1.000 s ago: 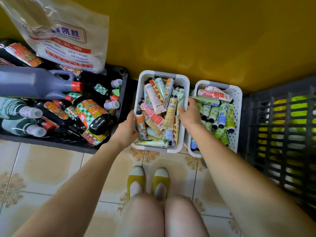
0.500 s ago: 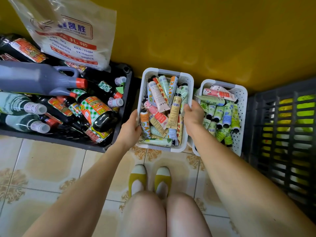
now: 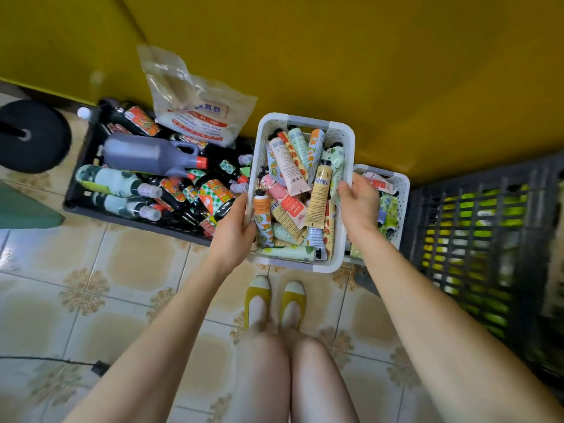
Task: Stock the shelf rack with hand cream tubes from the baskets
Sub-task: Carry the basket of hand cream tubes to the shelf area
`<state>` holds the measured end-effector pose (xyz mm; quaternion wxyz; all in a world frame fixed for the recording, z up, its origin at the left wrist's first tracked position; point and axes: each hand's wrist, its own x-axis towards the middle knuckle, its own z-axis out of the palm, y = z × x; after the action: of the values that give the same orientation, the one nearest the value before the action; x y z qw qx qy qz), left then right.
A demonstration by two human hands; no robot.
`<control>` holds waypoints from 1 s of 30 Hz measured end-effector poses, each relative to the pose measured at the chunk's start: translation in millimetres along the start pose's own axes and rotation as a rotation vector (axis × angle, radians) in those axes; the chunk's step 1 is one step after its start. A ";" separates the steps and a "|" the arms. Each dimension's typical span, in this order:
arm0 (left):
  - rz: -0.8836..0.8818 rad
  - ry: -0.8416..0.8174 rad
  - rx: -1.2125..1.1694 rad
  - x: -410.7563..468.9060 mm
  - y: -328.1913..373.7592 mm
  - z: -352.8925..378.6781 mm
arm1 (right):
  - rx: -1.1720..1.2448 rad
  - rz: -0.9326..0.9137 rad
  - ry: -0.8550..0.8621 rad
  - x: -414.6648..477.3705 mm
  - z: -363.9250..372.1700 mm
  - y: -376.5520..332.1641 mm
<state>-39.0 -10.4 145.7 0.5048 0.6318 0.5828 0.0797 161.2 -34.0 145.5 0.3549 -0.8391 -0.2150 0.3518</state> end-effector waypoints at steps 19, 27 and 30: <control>0.037 0.368 -0.202 -216.7 152.5 -126.3 | -0.143 -0.457 -0.166 -152.3 -108.1 -201.5; 0.014 0.547 -0.342 -313.2 170.0 -107.0 | -0.136 -0.618 -0.366 -220.4 -143.1 -223.3; -0.024 0.610 -0.390 -349.0 172.1 -98.4 | -0.151 -0.672 -0.447 -246.7 -149.5 -224.4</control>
<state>-101.3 -209.4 488.7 0.4198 0.4636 0.6879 0.3682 84.5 -103.8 495.9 0.3321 -0.6486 -0.5742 0.3733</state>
